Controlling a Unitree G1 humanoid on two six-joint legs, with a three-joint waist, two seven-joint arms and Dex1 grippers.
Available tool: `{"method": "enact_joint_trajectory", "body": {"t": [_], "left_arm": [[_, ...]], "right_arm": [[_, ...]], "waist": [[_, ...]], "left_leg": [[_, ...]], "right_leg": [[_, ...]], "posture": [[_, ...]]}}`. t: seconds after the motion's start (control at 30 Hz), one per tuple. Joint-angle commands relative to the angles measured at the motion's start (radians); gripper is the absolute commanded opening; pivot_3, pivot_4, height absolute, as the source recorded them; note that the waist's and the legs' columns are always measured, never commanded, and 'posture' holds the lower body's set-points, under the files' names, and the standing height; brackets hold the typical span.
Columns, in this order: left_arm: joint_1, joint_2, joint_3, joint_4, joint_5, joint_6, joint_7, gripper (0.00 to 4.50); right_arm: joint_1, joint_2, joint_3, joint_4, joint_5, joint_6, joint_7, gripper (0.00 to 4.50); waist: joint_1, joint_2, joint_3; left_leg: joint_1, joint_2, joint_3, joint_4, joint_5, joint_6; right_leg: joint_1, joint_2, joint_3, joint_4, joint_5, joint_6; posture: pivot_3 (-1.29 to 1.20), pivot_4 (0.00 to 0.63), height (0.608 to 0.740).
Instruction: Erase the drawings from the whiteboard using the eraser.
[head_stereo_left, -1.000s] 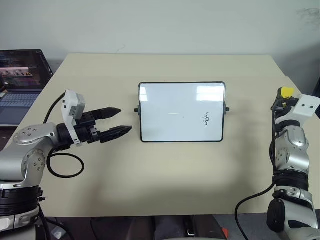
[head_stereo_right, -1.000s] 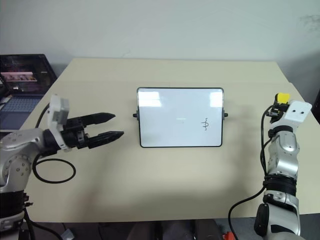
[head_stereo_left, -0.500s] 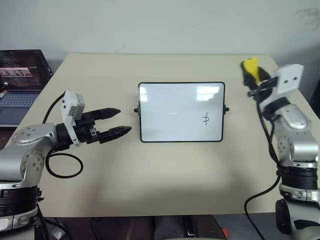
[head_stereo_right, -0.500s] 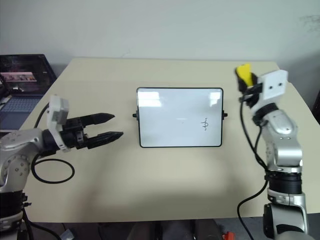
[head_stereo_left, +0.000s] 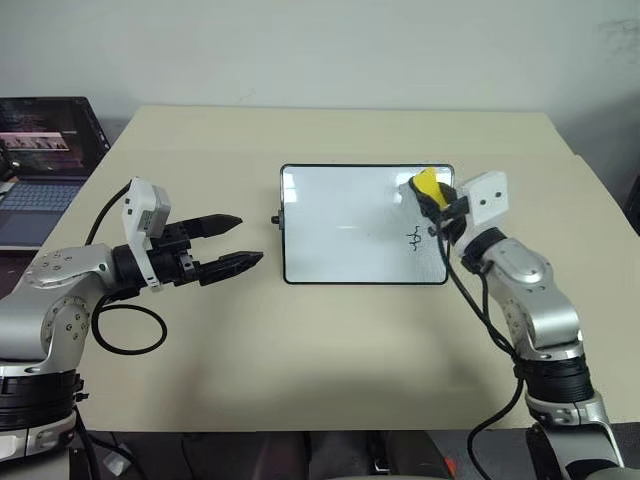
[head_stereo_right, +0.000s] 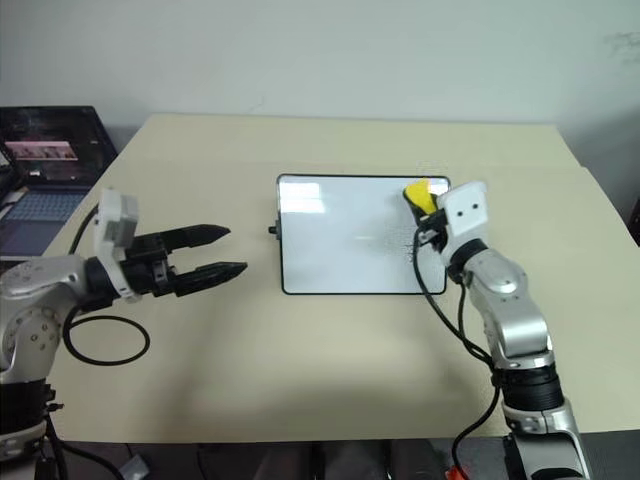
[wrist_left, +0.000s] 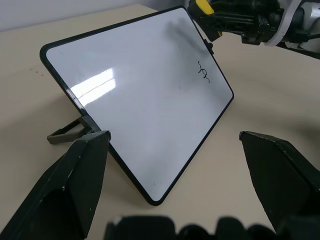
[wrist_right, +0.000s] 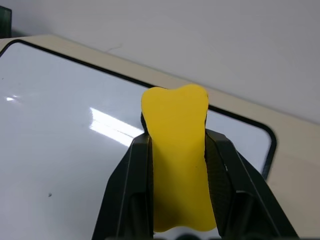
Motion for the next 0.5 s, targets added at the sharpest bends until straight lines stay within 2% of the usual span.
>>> {"method": "enact_joint_trajectory", "body": {"t": [0.03,0.5], "left_arm": [[-0.013,0.013,0.009,-0.014,-0.004,-0.004,-0.004,4.50],[-0.012,0.008,0.005,-0.016,0.000,-0.008,0.003,4.50]], "right_arm": [[-0.008,0.008,0.002,-0.012,-0.026,0.016,-0.017,1.07],[-0.101,0.072,0.056,0.026,-0.115,0.074,-0.057,1.07]], "waist": [[0.000,0.000,0.000],[-0.002,0.000,0.000]], "left_leg": [[0.000,0.000,0.000,0.000,0.000,0.000],[-0.001,0.000,0.000,0.000,0.000,0.000]], "right_leg": [[0.000,0.000,0.000,0.000,0.000,0.000],[0.000,0.000,0.000,0.000,0.000,0.000]], "posture": [[0.00,0.150,0.740],[0.00,0.150,0.740]]}}
